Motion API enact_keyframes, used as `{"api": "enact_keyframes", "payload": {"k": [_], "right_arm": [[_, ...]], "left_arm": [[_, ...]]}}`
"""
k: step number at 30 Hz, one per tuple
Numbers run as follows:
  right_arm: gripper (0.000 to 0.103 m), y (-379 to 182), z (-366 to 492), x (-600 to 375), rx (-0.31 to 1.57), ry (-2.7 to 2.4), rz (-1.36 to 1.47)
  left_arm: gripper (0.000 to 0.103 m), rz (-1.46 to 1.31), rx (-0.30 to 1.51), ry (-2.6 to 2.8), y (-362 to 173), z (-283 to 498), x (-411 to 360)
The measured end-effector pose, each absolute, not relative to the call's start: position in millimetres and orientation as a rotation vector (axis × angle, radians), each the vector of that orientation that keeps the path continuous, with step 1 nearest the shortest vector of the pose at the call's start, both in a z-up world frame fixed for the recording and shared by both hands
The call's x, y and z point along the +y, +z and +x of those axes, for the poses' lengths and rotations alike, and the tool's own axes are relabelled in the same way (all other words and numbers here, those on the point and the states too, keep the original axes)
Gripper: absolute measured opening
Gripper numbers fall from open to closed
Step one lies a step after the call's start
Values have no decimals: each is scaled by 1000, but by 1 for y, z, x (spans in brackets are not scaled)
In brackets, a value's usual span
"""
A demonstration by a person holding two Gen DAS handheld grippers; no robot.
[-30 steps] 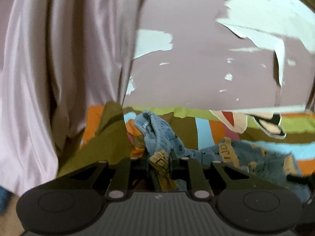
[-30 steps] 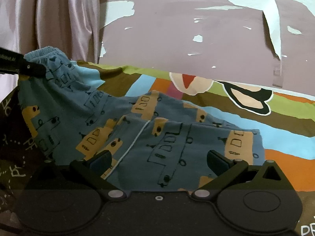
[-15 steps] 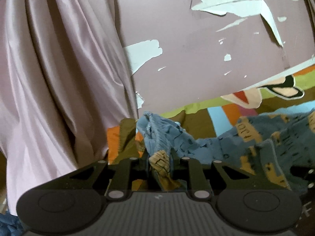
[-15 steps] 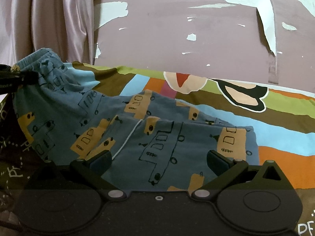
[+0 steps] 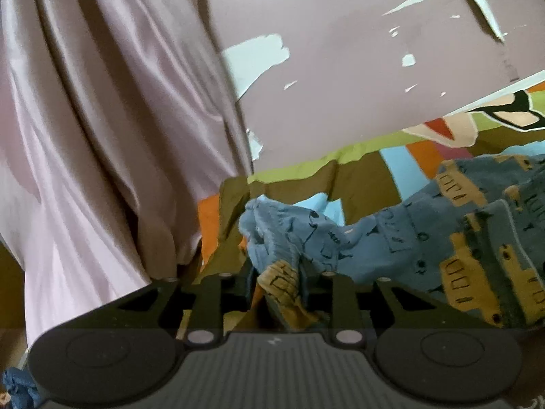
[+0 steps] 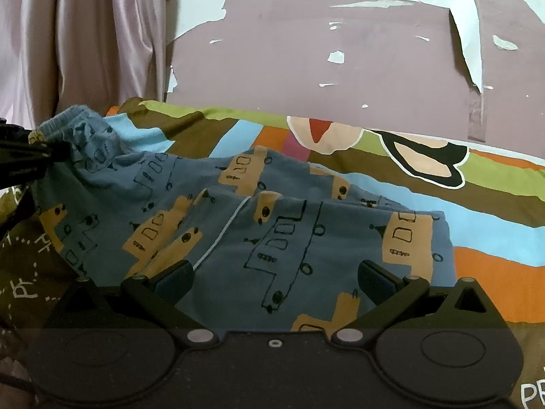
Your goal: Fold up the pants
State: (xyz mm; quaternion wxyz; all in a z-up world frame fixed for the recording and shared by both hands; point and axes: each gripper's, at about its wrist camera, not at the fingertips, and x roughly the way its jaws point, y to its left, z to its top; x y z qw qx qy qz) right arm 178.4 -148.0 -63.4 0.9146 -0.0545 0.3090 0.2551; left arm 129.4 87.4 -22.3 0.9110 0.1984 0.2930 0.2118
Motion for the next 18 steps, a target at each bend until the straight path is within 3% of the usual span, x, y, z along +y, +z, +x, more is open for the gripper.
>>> {"api": "enact_keyframes", "payload": {"k": [12, 13, 14, 18], "right_arm": [[102, -69, 178, -144, 649, 528, -124], [102, -69, 178, -144, 648, 527, -124], [102, -69, 178, -144, 647, 527, -125], [102, -70, 178, -144, 647, 527, -124]], "left_arm": [[40, 406, 609, 459, -24, 130, 99], [33, 409, 607, 455, -24, 130, 98], [18, 416, 604, 455, -24, 131, 98], [16, 402, 632, 449, -27, 133, 99]]}}
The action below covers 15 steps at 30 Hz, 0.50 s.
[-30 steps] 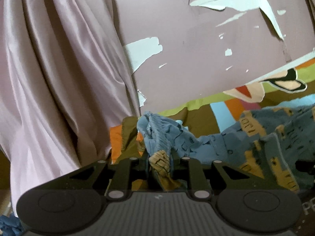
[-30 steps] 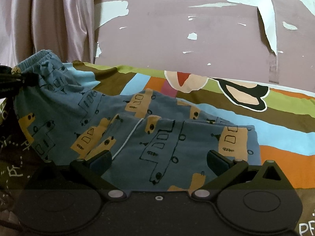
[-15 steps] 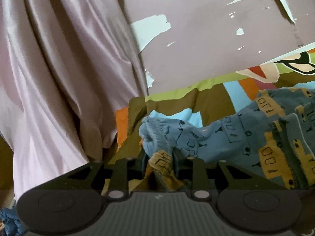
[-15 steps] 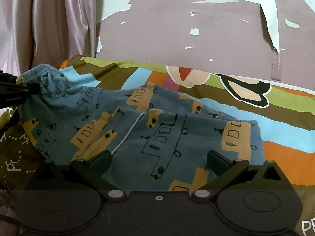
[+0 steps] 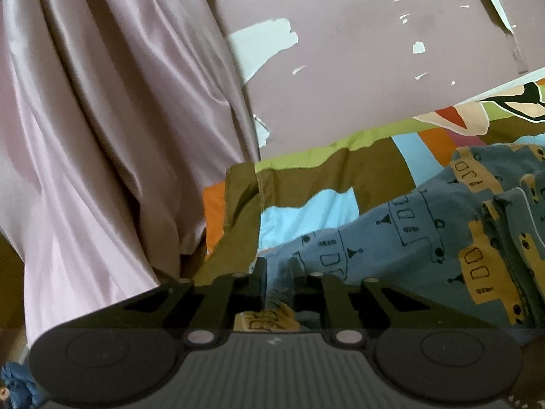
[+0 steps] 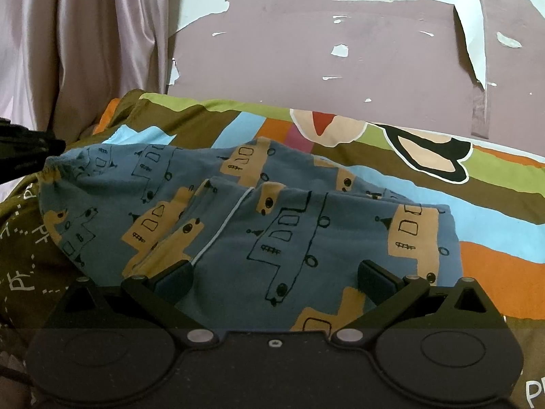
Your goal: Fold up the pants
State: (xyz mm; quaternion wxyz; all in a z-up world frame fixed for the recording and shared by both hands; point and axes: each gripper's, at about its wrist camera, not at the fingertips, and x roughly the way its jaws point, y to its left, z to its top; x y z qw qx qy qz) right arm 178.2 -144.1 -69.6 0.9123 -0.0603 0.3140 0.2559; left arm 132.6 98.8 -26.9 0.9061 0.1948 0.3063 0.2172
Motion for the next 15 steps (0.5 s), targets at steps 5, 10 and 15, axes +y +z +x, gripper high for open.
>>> {"api": "enact_keyframes", "payload": {"k": [5, 10, 15], "right_arm": [[102, -71, 179, -144, 649, 530, -123], [102, -71, 179, -144, 651, 529, -128], [102, -72, 178, -143, 650, 528, -139]], "left_arm": [[63, 309, 610, 477, -26, 110, 105], [61, 123, 666, 390, -36, 91, 122], [55, -199, 718, 354, -44, 96, 168]]}}
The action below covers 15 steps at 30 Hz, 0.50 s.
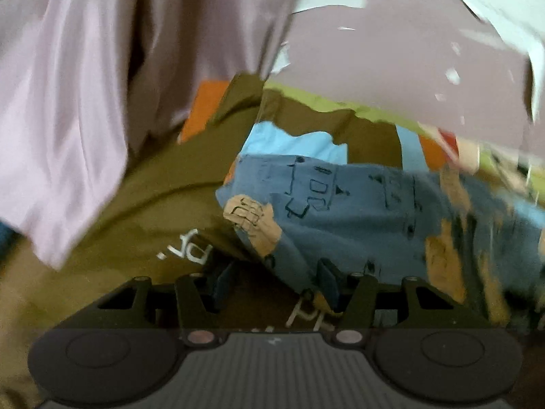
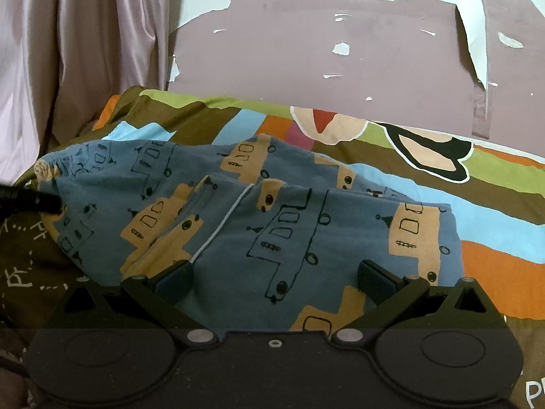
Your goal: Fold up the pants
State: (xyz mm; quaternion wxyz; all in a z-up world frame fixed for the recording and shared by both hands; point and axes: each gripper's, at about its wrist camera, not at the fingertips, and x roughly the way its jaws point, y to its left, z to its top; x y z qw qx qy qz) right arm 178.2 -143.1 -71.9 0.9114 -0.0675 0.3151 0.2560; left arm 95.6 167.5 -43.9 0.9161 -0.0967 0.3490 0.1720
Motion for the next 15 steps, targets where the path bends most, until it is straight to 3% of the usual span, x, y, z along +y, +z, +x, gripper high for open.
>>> {"api": "enact_keyframes", "payload": {"k": [4, 8, 11, 12, 15], "right_arm": [[102, -73, 178, -142, 649, 528, -152], [102, -73, 177, -142, 647, 526, -156], [102, -73, 177, -142, 646, 527, -158], [102, -73, 177, -142, 646, 527, -157], [102, -74, 177, -142, 645, 529, -156]], "left_arm": [[50, -359, 671, 378, -45, 104, 203], [49, -341, 625, 413, -39, 111, 215], [37, -320, 626, 410, -36, 118, 217], [28, -303, 623, 412, -35, 119, 215], [23, -196, 618, 421, -32, 123, 199]]}}
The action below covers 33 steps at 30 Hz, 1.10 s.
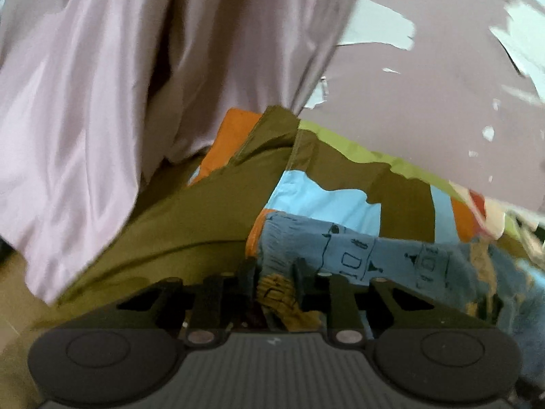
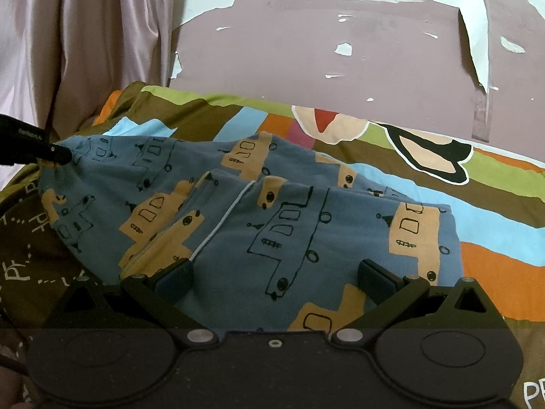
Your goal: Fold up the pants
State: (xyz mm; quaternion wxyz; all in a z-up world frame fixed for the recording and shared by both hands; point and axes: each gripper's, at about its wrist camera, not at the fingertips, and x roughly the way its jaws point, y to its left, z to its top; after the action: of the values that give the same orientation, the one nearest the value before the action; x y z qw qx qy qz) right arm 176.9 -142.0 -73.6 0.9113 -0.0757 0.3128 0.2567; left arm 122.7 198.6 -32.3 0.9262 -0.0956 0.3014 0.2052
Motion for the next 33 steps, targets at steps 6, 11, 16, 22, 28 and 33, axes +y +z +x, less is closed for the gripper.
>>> {"api": "enact_keyframes", "payload": {"k": [6, 11, 16, 22, 28, 33], "right_arm": [[102, -73, 177, -144, 644, 532, -148], [102, -70, 177, -146, 634, 533, -143], [102, -53, 175, -163, 595, 530, -183], [102, -30, 187, -224, 567, 428, -251], [102, -32, 206, -288, 612, 240, -190], [102, -39, 214, -310, 637, 199, -68]], "left_arm": [[20, -57, 563, 386, -14, 120, 166], [20, 139, 447, 227, 14, 110, 102], [20, 281, 367, 42, 33, 104, 37], [20, 285, 403, -184, 20, 122, -26], [24, 273, 418, -393, -14, 138, -72], [80, 263, 420, -455, -27, 118, -75]]}}
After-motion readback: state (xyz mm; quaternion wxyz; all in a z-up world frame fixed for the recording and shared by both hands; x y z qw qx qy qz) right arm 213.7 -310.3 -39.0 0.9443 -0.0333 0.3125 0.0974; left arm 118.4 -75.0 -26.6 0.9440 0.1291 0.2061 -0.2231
